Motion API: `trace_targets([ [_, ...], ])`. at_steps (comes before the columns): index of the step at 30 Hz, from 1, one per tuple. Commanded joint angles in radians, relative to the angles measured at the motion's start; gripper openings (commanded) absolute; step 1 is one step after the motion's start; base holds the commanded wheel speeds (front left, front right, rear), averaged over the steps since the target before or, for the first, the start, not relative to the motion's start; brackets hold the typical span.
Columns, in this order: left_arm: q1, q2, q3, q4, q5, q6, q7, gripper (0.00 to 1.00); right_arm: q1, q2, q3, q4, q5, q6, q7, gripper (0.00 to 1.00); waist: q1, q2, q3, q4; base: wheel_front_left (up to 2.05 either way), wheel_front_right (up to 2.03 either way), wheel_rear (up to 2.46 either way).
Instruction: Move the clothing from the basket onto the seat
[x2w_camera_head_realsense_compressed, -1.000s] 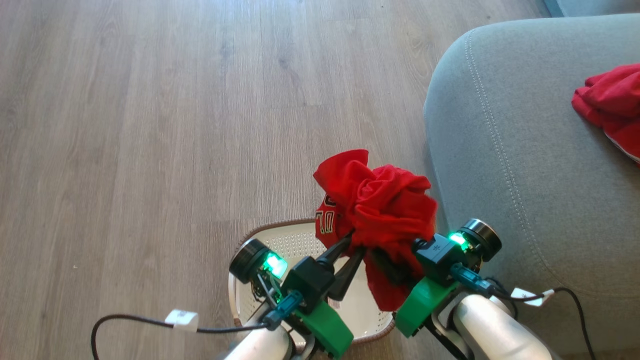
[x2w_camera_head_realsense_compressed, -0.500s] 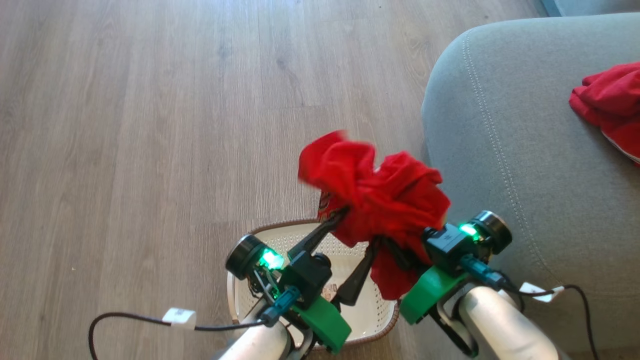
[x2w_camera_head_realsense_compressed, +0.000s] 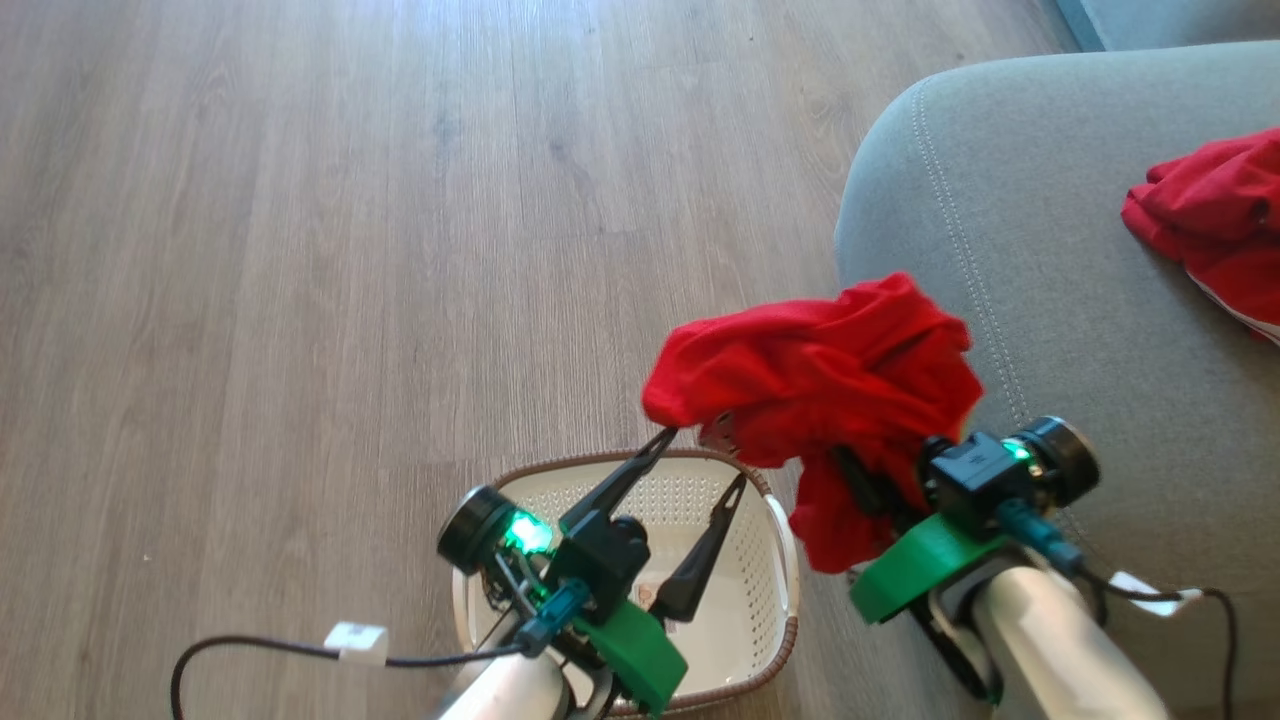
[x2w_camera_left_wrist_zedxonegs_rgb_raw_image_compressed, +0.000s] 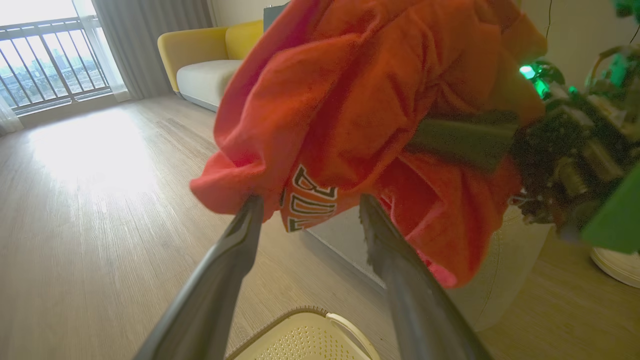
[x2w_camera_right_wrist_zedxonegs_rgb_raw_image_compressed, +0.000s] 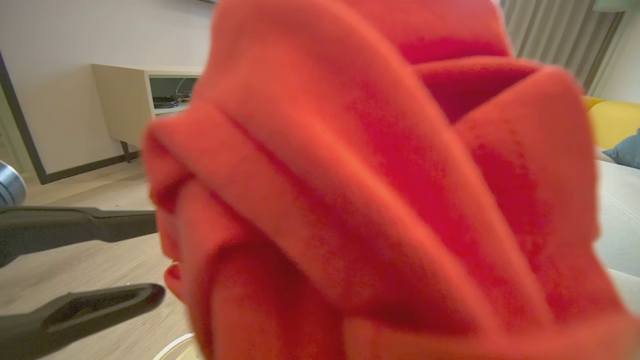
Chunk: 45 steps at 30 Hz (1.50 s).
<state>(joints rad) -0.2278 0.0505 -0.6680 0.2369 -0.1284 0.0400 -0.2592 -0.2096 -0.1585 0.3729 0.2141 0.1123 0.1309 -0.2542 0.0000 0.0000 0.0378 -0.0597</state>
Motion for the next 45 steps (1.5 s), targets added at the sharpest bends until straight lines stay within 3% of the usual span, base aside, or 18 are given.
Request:
trace_targets([
  [1, -0.011, 0.0, 0.043, -0.025, 0.013, 0.005, -0.003, 1.0, -0.015, 0.008, -0.004, -0.045, -0.006, 0.0, -0.008, 0.0, 0.0, 0.0, -0.002, -0.001, 0.0, 0.0, 0.0],
  [13, 0.02, 0.0, 0.103, -0.021, 0.037, -0.001, -0.003, 1.0, 0.067, 0.011, -0.174, -0.112, -0.004, 0.0, -0.008, 0.0, 0.0, 0.0, 0.008, -0.001, 0.0, 0.0, 0.0],
  [25, 0.043, 0.0, 0.13, 0.001, 0.02, -0.018, -0.003, 1.0, 0.135, 0.057, -0.325, -0.1, 0.014, 0.0, -0.008, 0.0, 0.0, 0.0, 0.016, -0.01, 0.0, 0.0, 0.0],
  [45, 0.06, 0.0, 0.123, 0.03, -0.002, -0.025, -0.003, 1.0, 0.15, 0.083, -0.341, -0.062, 0.041, 0.0, -0.008, 0.0, 0.0, 0.0, 0.004, -0.01, 0.0, 0.0, 0.0],
])
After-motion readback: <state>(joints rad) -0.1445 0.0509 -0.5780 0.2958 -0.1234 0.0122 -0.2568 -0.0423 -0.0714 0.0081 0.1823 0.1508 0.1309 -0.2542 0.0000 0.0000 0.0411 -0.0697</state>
